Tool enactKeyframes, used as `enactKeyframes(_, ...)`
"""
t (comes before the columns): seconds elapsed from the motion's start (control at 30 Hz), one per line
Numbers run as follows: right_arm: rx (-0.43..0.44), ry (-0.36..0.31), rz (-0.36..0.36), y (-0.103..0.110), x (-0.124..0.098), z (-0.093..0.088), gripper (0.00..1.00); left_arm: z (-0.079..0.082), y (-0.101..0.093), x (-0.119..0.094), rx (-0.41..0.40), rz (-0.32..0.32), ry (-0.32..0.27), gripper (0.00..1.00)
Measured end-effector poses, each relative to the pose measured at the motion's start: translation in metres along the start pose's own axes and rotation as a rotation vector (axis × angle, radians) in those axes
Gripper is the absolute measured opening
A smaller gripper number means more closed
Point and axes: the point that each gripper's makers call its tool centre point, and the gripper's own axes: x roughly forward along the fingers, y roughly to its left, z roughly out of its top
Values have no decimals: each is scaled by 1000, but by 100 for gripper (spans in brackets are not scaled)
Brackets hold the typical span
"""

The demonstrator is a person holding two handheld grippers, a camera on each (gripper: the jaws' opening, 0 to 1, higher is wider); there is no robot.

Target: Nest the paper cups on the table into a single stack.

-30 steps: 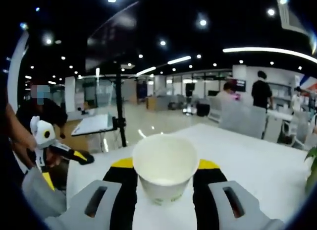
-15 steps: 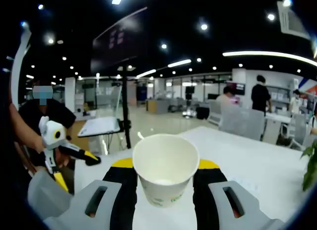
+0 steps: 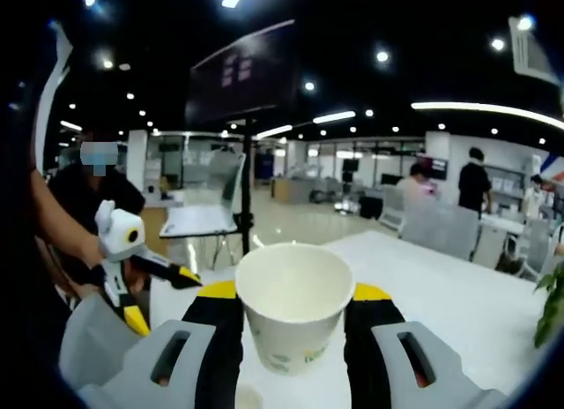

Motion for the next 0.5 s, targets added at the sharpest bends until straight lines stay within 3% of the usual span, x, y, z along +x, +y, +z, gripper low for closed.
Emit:
enactKeyframes(0.23, 19, -19, 10, 12, -10, 5, 42, -2, -1, -3, 32, 6, -5, 98)
enactKeyframes(0.5, 22, -18, 49, 30, -21, -1, 42, -3, -1, -3, 50, 7, -8, 98)
